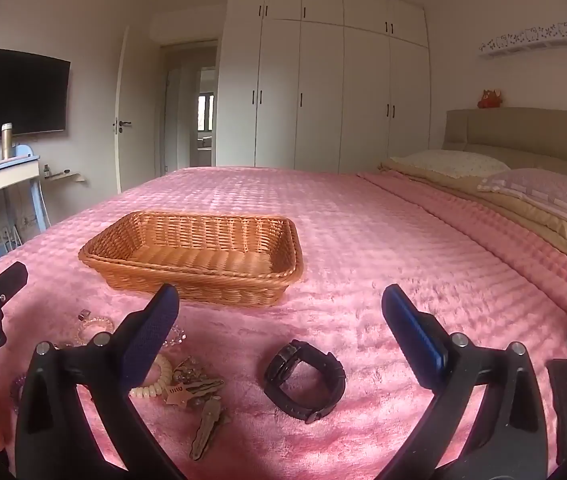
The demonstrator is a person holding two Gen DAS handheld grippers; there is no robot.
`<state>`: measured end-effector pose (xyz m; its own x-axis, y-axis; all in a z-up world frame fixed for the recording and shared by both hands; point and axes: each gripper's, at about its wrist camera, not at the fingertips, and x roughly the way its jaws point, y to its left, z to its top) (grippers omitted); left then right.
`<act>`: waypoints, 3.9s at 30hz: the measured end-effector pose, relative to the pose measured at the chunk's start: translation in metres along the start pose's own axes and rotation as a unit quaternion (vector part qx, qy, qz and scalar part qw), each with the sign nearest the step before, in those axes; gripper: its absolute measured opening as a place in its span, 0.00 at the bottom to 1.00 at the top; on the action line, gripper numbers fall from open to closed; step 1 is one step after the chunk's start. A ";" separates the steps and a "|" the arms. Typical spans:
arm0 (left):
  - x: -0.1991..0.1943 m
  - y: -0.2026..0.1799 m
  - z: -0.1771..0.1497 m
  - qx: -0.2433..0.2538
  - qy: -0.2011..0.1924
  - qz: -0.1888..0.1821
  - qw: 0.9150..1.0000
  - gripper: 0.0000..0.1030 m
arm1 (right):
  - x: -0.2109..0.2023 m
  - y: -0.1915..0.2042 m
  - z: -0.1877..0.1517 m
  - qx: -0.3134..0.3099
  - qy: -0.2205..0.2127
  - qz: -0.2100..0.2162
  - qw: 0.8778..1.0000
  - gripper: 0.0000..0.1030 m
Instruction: Organize jewelry
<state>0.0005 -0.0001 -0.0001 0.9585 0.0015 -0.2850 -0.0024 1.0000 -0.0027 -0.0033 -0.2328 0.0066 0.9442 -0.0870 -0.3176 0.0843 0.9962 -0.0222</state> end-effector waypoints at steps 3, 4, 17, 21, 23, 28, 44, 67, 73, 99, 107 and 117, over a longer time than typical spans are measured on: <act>-0.002 0.000 0.000 0.001 -0.004 0.002 1.000 0.93 | -0.001 0.003 0.000 -0.004 -0.002 0.001 1.000 0.94; -0.002 0.000 0.000 0.000 -0.003 0.000 1.000 0.93 | -0.002 0.004 0.000 -0.006 -0.003 0.000 1.000 0.94; 0.002 -0.002 0.000 -0.001 0.002 -0.001 1.000 0.93 | -0.009 0.010 -0.001 -0.019 -0.019 -0.003 1.000 0.94; 0.001 -0.001 0.000 -0.002 0.001 -0.002 1.000 0.93 | -0.009 0.010 0.000 -0.019 -0.019 -0.004 1.000 0.94; 0.001 -0.001 0.000 -0.002 0.001 -0.002 1.000 0.93 | -0.008 0.010 -0.001 -0.019 -0.019 -0.004 1.000 0.94; 0.001 -0.001 -0.001 -0.002 0.002 -0.002 1.000 0.93 | -0.008 0.010 -0.001 -0.019 -0.019 -0.004 1.000 0.94; 0.001 0.000 -0.001 -0.002 0.002 -0.002 1.000 0.93 | -0.007 0.011 -0.002 -0.019 -0.018 -0.002 1.000 0.94; 0.001 0.000 -0.002 -0.002 0.002 -0.002 1.000 0.93 | -0.007 0.013 -0.003 -0.021 -0.018 0.000 1.000 0.94; 0.001 0.000 -0.001 -0.002 0.002 -0.002 1.000 0.93 | -0.008 0.013 -0.004 -0.021 -0.019 0.001 1.000 0.94; 0.002 0.000 -0.001 -0.002 0.003 -0.002 1.000 0.93 | -0.006 0.012 -0.004 -0.022 -0.013 0.008 1.000 0.94; 0.002 0.006 0.000 -0.017 0.010 -0.013 1.000 0.93 | -0.001 0.005 -0.004 -0.007 -0.006 0.010 1.000 0.93; -0.004 0.034 0.006 -0.039 0.112 -0.098 0.988 0.87 | 0.006 -0.014 -0.001 0.010 0.047 0.017 0.999 0.72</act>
<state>-0.0018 0.0338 0.0066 0.8555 -0.2021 -0.4768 0.1471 0.9776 -0.1504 0.0011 -0.2478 0.0035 0.9129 -0.0521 -0.4048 0.0606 0.9981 0.0083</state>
